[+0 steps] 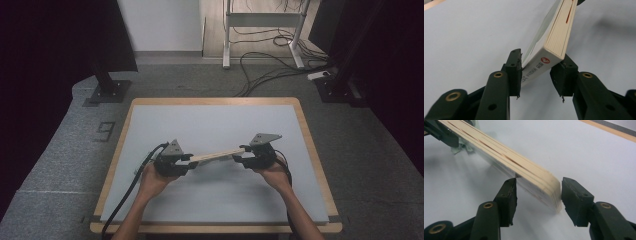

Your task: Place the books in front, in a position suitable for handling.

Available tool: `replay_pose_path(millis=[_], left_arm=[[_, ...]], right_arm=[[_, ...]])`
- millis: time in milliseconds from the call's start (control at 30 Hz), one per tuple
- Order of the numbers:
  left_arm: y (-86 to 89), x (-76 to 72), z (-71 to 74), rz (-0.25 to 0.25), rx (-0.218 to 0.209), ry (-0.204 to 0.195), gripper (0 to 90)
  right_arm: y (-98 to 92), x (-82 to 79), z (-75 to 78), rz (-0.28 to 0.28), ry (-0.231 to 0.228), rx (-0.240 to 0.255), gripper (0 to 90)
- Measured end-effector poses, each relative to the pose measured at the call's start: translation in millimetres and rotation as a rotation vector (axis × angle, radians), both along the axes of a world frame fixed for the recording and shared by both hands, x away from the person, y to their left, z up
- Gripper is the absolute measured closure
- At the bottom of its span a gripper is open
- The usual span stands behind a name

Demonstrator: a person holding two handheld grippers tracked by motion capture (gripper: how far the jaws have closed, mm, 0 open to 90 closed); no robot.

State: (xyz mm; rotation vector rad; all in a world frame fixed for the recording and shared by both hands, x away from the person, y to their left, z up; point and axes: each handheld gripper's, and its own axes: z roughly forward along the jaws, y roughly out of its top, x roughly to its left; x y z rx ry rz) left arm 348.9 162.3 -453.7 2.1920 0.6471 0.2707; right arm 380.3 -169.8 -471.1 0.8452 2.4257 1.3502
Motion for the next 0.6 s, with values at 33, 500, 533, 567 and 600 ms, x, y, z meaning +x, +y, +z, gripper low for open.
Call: replay_pose_path(millis=[33, 500, 533, 567, 600], left_arm=[[1.9, -4.1, -1.1, 0.010, -0.016, 0.013, 59.9], [3.0, -19.7, -11.1, 0.038, -0.069, 0.071, 55.4], [3.0, -21.1, -12.1, 0.039, -0.070, 0.075, 54.9], [2.7, -22.4, -13.3, 0.041, -0.076, 0.079, 54.1], [2.9, -23.3, -14.3, 0.040, -0.078, 0.079, 53.4]], right_arm=[[-1.7, -3.2, -0.2, -0.006, 0.004, 0.000, 44.8], [-15.8, -18.8, 2.5, -0.012, 0.052, 0.015, 42.3], [-16.1, -19.9, 2.2, -0.011, 0.058, 0.016, 42.1], [-16.3, -20.9, 1.3, -0.011, 0.061, 0.016, 41.7], [-16.3, -21.7, 0.5, -0.010, 0.063, 0.015, 41.4]])
